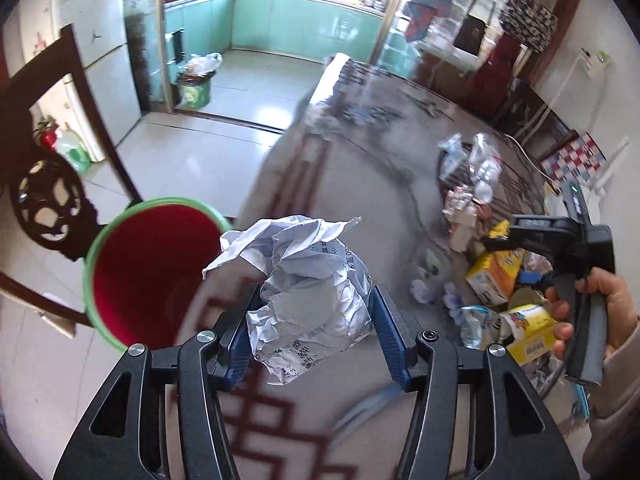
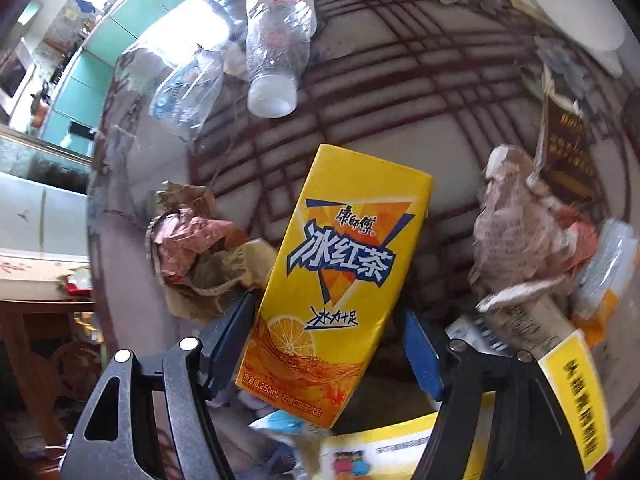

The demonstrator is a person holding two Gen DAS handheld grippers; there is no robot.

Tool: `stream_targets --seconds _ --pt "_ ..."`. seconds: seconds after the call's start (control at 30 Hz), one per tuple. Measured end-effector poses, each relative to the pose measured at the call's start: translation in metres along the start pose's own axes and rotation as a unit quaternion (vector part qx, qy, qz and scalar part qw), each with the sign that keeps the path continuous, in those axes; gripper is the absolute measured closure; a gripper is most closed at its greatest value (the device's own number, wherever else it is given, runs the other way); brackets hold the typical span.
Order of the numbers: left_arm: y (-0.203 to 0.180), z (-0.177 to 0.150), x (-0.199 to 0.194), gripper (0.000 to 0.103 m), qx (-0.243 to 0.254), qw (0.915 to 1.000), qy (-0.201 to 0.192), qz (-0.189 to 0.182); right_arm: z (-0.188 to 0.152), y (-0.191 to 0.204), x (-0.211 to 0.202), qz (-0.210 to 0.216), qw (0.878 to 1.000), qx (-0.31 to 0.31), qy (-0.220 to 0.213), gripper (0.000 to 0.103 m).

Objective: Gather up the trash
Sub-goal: 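Carry the foil over the red bucket with the left tool while the right tool lifts the carton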

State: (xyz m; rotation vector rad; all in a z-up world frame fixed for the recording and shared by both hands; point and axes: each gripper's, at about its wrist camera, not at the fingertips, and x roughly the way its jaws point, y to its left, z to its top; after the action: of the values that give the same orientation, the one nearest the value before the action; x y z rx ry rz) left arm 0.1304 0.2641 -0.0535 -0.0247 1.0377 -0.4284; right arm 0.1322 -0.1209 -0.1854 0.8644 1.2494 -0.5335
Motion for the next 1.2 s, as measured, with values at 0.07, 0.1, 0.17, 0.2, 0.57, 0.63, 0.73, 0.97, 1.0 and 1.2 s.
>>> stream_targets --seconds 0.07,0.1,0.17,0.2,0.57,0.63,0.73,0.97,1.0,1.2 --pt "0.018 0.000 -0.006 0.049 -0.014 0.9998 -0.005 0.013 -0.009 0.009 -0.015 -0.001 1.000 -0.014 -0.026 0.034" --pt "0.030 0.001 -0.010 0.049 -0.022 0.9995 -0.009 0.022 -0.014 0.017 -0.027 0.000 0.999 -0.028 -0.044 0.034" --pt "0.053 0.002 -0.015 0.049 -0.039 0.9985 -0.016 0.035 -0.026 0.035 -0.050 0.008 0.996 -0.056 -0.071 0.035" --pt "0.064 0.003 -0.017 0.049 -0.046 0.9979 -0.020 0.041 -0.032 0.044 -0.060 0.014 0.994 -0.069 -0.083 0.036" --pt "0.146 0.011 -0.021 0.049 -0.102 0.9913 -0.036 0.076 -0.117 0.131 -0.067 -0.011 0.971 -0.234 -0.054 0.068" --pt "0.152 0.008 -0.020 0.049 -0.106 0.9912 -0.034 0.072 -0.133 0.128 -0.045 -0.031 0.967 -0.253 -0.028 0.065" --pt "0.161 0.004 -0.016 0.049 -0.111 0.9913 -0.027 0.066 -0.157 0.126 -0.016 -0.030 0.964 -0.264 0.018 0.061" --pt "0.167 0.001 -0.009 0.049 -0.106 0.9927 -0.015 0.055 -0.175 0.131 0.010 -0.051 0.952 -0.301 -0.030 0.023" --pt "0.169 0.002 -0.007 0.049 -0.107 0.9928 -0.015 0.054 -0.176 0.132 0.011 -0.051 0.952 -0.302 -0.029 0.022" --pt "0.172 0.007 -0.007 0.049 -0.105 0.9929 -0.018 0.053 -0.184 0.143 -0.007 -0.048 0.946 -0.320 -0.019 0.022"
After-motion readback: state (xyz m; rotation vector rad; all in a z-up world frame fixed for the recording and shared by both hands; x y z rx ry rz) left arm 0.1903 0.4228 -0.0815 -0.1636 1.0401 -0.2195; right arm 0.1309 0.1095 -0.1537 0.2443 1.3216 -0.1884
